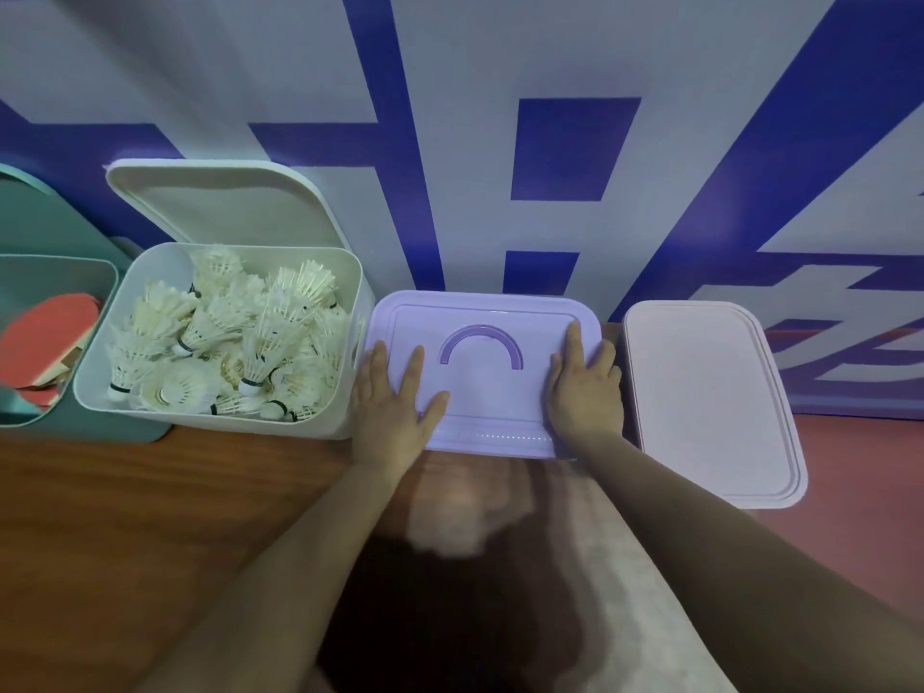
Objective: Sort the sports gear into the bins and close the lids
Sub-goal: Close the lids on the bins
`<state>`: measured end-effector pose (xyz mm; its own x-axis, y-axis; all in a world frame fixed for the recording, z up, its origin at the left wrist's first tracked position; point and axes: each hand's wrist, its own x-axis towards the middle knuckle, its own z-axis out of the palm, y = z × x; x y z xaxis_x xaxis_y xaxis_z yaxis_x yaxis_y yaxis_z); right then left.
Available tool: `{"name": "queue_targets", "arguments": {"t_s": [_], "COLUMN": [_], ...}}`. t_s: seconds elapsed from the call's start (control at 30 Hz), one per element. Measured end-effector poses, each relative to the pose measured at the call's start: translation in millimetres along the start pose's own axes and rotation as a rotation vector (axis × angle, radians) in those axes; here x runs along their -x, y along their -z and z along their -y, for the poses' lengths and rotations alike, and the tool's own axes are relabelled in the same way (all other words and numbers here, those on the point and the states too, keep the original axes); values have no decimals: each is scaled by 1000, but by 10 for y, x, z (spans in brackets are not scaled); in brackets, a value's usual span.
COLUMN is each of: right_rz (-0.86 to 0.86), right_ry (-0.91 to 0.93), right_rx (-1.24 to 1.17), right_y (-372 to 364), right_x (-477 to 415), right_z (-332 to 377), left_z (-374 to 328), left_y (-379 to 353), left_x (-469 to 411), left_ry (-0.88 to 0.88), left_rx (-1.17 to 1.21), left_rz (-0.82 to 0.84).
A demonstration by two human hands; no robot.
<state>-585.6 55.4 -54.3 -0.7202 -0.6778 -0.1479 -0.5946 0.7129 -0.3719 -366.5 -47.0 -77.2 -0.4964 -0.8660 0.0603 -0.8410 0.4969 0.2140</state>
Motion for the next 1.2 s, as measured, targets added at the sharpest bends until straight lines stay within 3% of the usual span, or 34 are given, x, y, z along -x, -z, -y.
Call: {"name": "queue_targets", "arguments": {"t_s": [0.2,0.33,0.47,0.77,0.87,0.97,1.2], "right_rz": [-30,-38,-35,112,110,132,51], "right_ry": [62,242,274,279,299,314,351], "right_rx": [76,89,85,161,90,8,-79], "right_y": [-5,-54,-80,312,602,844,1164], "right_x": [-34,-84,-136,-137,1,90,218], "right_z": [-66,-77,-114,89,320,640,1784], "left_z": [-11,-33,-31,-225,-208,27,998], "left_y": [131,26,-54,475,942,1405,2293], "left_x": [-81,-58,-54,-159,-75,-58,-531], "left_ry": [52,-16,-15,40,-2,85,230], "left_rx": [5,-43,-114,18,96,167,193], "left_rz": [102,-8,-31,218,95,-40,-158]}}
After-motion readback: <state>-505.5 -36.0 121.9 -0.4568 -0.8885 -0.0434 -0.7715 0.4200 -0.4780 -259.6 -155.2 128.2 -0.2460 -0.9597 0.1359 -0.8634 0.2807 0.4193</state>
